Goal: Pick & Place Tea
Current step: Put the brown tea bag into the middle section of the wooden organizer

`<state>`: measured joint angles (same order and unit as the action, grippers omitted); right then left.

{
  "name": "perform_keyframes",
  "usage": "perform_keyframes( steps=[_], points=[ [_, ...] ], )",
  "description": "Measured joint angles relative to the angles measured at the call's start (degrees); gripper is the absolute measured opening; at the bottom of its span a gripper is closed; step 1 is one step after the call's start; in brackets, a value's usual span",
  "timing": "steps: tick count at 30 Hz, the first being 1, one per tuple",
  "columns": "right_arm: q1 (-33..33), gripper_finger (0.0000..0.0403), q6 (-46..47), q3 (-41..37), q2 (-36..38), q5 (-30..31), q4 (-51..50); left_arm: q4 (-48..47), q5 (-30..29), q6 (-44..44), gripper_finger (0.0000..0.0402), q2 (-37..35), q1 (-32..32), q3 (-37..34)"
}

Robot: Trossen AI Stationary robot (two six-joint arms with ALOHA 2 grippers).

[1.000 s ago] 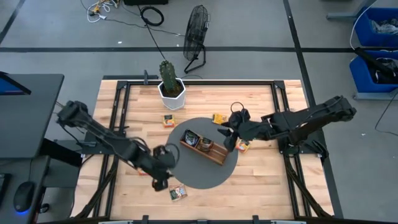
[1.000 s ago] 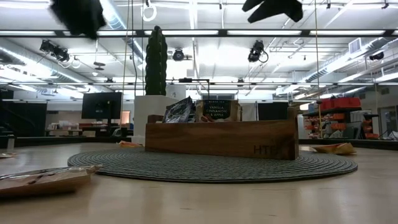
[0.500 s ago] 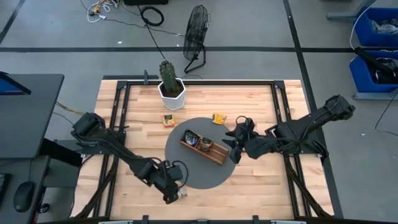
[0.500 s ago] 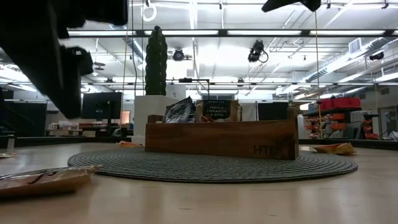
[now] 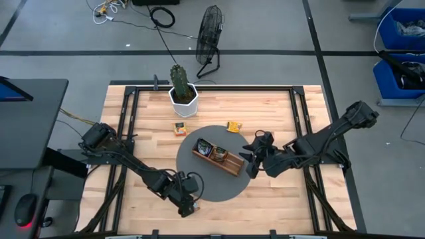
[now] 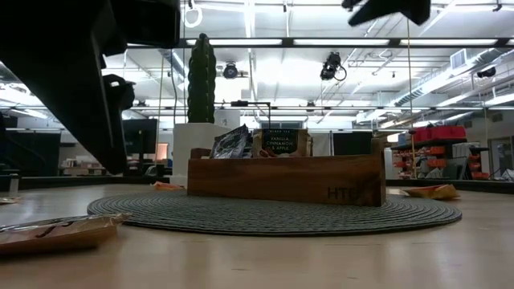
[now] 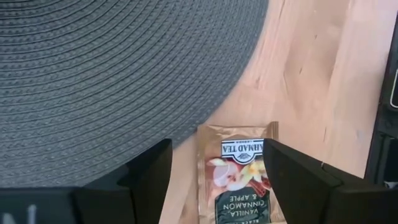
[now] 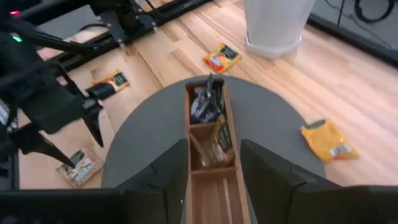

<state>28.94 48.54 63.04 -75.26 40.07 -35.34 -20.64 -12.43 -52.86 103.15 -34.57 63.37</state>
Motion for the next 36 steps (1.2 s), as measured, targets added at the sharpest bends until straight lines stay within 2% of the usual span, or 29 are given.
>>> perform_keyframes(
  steps=[7,16,20,29,32,36],
  points=[
    [0.9,0.0155,3.5,-3.6,-0.1,0.0,2.9,-0.2,-1.1,1.1,0.0256,0.0,-0.1,0.0],
    [0.9,0.0155,3.3,-3.6,0.0,1.2,4.0,3.7,1.2,-0.3,0.0256,3.7,-1.5,0.2],
    [0.9,0.0155,2.9,-3.6,0.0,1.2,4.6,0.8,1.7,-0.4,0.0256,5.8,-1.7,2.1],
    [0.9,0.0155,2.0,-3.6,0.0,1.2,6.1,1.0,0.4,-2.0,0.0255,7.5,-1.1,2.6],
    [0.9,0.0155,2.0,-3.6,0.0,1.0,6.3,0.8,0.5,-2.0,0.0236,7.6,-1.0,2.6],
    [0.9,0.0155,2.0,-3.6,0.0,1.0,6.3,0.2,1.5,-2.0,0.0175,7.6,-1.3,2.5]
  ],
)
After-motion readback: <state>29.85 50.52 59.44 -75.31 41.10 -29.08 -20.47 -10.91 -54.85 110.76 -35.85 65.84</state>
